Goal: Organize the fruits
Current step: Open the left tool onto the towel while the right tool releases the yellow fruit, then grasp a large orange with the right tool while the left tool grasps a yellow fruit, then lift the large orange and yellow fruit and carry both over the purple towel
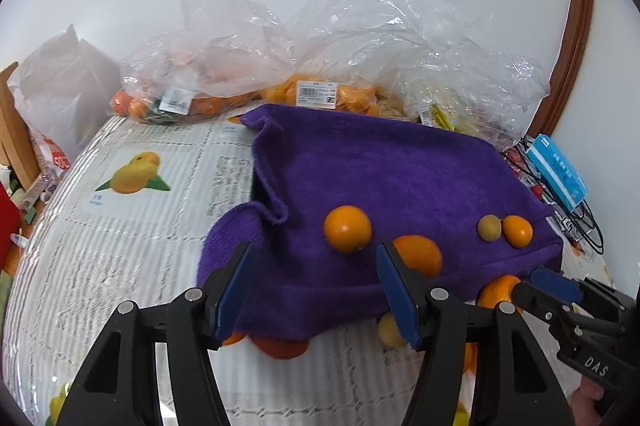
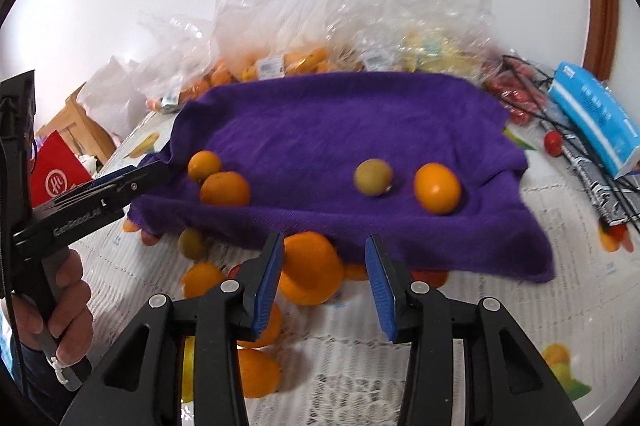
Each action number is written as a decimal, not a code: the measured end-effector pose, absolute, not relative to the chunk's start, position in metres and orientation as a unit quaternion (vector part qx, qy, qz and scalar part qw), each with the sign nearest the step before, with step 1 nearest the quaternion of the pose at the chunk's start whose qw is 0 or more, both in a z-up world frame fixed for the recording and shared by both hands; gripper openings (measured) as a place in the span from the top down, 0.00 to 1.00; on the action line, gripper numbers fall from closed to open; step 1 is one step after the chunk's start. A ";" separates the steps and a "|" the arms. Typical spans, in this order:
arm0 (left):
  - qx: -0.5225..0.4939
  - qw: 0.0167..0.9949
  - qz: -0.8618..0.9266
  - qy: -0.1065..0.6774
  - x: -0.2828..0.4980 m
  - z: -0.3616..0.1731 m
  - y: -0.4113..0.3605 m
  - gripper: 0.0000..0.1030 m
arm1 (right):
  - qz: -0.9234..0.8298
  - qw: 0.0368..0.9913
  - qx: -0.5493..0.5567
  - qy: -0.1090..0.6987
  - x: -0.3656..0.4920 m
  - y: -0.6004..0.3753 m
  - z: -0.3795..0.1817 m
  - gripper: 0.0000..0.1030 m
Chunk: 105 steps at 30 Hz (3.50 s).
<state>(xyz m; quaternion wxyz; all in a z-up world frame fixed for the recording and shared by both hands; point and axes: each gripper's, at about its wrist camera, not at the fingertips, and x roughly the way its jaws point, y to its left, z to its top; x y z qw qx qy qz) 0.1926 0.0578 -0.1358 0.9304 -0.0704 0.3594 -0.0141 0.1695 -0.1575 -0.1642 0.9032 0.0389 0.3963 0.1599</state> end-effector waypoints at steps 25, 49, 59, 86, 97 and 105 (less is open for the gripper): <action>-0.093 0.932 -0.025 0.349 0.183 -0.128 0.070 0.41 | 0.163 0.873 0.033 0.458 0.190 -0.142 -0.181 0.59; 0.001 0.925 -0.114 0.363 0.166 -0.142 0.015 0.53 | 0.097 0.910 0.007 0.403 0.141 -0.210 -0.173 0.59; -0.015 0.899 -0.129 0.418 0.181 -0.163 0.015 0.66 | 0.101 0.907 0.021 0.408 0.143 -0.217 -0.187 0.58; -0.028 0.903 -0.134 0.406 0.179 -0.153 0.016 0.76 | 0.085 0.909 0.006 0.407 0.137 -0.222 -0.188 0.59; -0.051 0.920 -0.098 0.376 0.163 -0.126 0.034 0.76 | 0.072 0.929 0.009 0.362 0.132 -0.225 -0.136 0.59; -0.061 0.931 -0.064 0.355 0.154 -0.096 0.046 0.76 | 0.058 0.939 0.025 0.337 0.134 -0.225 -0.107 0.59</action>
